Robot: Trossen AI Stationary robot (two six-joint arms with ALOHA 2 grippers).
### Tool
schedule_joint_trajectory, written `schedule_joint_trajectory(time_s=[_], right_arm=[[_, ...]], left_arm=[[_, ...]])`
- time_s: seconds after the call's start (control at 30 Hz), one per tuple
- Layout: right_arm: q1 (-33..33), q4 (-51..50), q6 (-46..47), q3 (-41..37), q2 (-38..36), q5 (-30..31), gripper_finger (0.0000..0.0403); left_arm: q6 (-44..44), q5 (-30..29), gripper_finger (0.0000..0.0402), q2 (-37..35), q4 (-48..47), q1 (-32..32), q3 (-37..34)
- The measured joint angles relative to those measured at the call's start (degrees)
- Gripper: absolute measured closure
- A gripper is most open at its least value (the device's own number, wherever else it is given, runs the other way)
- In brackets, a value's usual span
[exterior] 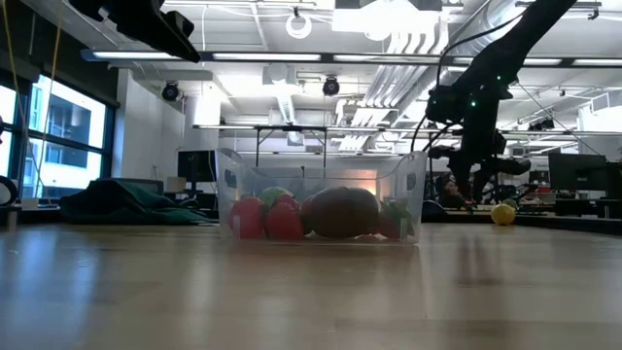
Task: Pick and placing Produce into tupperware
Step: Put the yellow lemon into the transparent bin
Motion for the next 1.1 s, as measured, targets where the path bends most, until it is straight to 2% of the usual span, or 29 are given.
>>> schedule_joint_trajectory(time_s=[0.17, 0.23, 0.33, 0.5, 0.67, 0.83, 1.03, 1.1], right_arm=[[0.0, 2.28, 2.52, 0.0, 0.0, -1.01, 0.0388], [0.0, 3.29, -0.47, 0.02, 0.0, -1.83, 0.0398], [0.71, 3.65, -4.44, 0.02, 0.0, -2.02, 0.0386], [5.46, 4.44, -4.79, 0.02, 0.0, -1.36, 0.038], [11.16, 9.3, -4.22, 0.02, 0.0, 4.45, 0.0379], [14.84, 14.47, -8.39, 0.04, 0.0, 8.52, 0.0379], [15.72, 17.55, -6.43, 0.09, -0.02, 8.84, 0.0379], [15.35, 17.73, -5.7, 0.09, -0.02, 6.62, 0.0379]], left_arm=[[0.0, 0.0, 0.0279, 0.01, 0.0, 0.0, 0.0], [0.02, 0.05, 0.0279, -0.01, 0.0, 0.01, 0.0], [0.66, 2.03, 0.0279, 0.0, 0.0, 0.02, 0.0], [1.99, 5.76, 0.0279, 0.0, 0.0, -0.01, 0.0], [2.0, 4.41, 0.0279, 0.0, 0.0, 0.01, 0.0], [1.99, 2.35, 0.0279, -0.02, 0.0, -0.01, 0.0], [1.99, 1.96, 0.0279, 0.0, 0.0, 0.0, 0.0], [1.99, 1.95, 0.0279, -0.01, 0.0, 0.02, 0.0]])
